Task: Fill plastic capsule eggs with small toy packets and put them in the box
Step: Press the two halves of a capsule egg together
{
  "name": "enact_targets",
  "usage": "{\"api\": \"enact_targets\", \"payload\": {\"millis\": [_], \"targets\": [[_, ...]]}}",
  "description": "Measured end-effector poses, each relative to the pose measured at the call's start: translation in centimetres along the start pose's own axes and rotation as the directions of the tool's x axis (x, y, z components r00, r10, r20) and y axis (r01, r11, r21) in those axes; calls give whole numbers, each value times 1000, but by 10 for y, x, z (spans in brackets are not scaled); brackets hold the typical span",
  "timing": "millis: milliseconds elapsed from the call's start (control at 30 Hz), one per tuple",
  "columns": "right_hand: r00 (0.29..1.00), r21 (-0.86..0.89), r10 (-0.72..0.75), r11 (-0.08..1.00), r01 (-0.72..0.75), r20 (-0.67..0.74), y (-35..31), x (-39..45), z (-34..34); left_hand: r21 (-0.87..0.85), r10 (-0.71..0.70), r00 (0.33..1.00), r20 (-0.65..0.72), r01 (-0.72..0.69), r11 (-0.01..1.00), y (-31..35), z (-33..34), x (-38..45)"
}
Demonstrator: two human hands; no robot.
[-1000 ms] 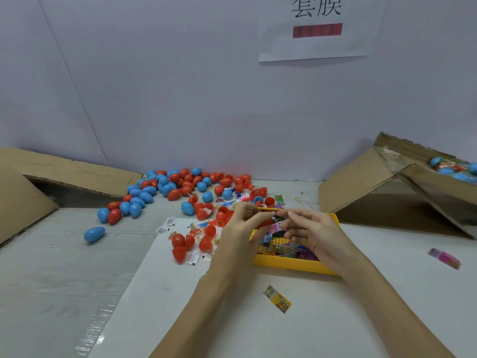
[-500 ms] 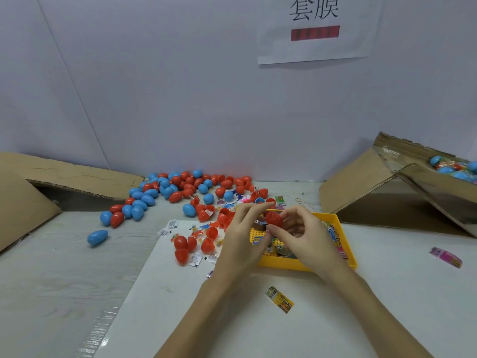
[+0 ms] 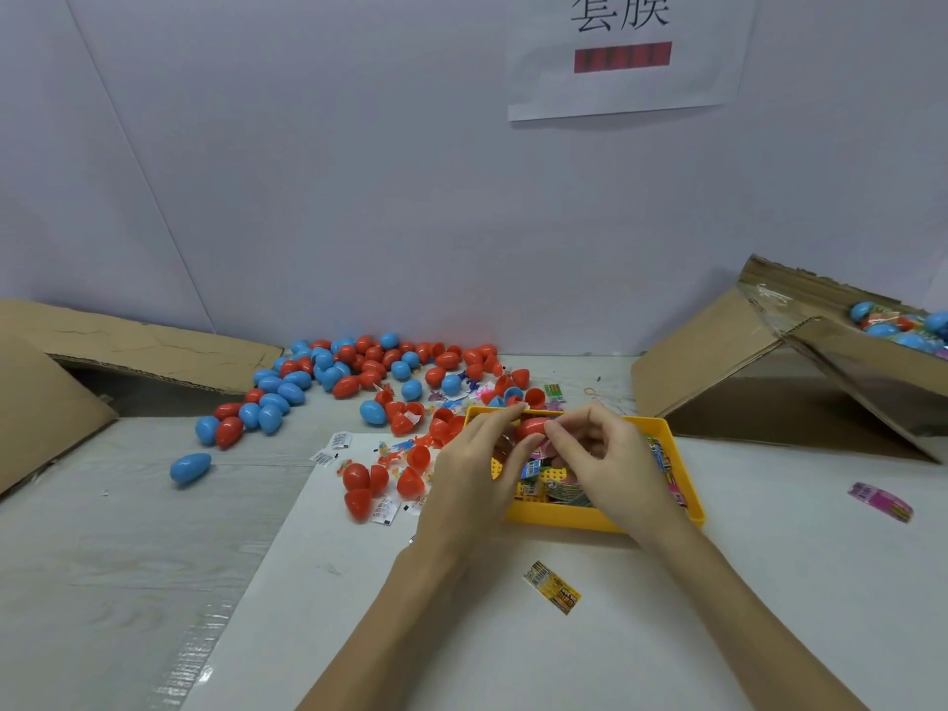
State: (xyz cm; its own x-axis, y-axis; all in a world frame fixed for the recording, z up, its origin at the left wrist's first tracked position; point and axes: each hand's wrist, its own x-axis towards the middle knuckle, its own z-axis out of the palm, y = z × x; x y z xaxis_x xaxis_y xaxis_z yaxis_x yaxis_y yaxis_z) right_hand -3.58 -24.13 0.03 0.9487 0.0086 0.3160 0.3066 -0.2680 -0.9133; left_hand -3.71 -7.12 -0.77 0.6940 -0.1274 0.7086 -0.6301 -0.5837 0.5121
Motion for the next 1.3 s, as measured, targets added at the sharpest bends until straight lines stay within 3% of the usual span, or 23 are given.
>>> {"api": "enact_targets", "payload": {"millis": [133,333,667,767,867,1033,1167,1300], "targets": [[999,1,42,999,-42,-21,-1,1,-1,-31,59,994,90,-56,998,4,1,0],[999,44,23,999,-25,40,-2,1,-1,-8,-17,996,92,18,1000,-2,-1,1],[1000,63,3,998,-3,-3,1,3,1,-11,27,990,136,-26,1000,-3,-7,4],[996,-135,-81,988,76,-37,2,2,-4,16,-66,997,41,65,998,-5,-10,4],[967,-397,-219,883,252,126,3,0,-7,40,-148,989,-16,149,988,-11,-11,4],[923,-527,-155,782,333,353,2,-4,4,97,-169,985,23,166,981,-15,-9,2],[915,-605,-154,707,366,373,4,-5,7,112,-176,984,37,171,979,-16,-7,1],[934,-563,-237,749,350,266,7,-2,6,120,-175,984,32,170,978,-15,-8,2]]}}
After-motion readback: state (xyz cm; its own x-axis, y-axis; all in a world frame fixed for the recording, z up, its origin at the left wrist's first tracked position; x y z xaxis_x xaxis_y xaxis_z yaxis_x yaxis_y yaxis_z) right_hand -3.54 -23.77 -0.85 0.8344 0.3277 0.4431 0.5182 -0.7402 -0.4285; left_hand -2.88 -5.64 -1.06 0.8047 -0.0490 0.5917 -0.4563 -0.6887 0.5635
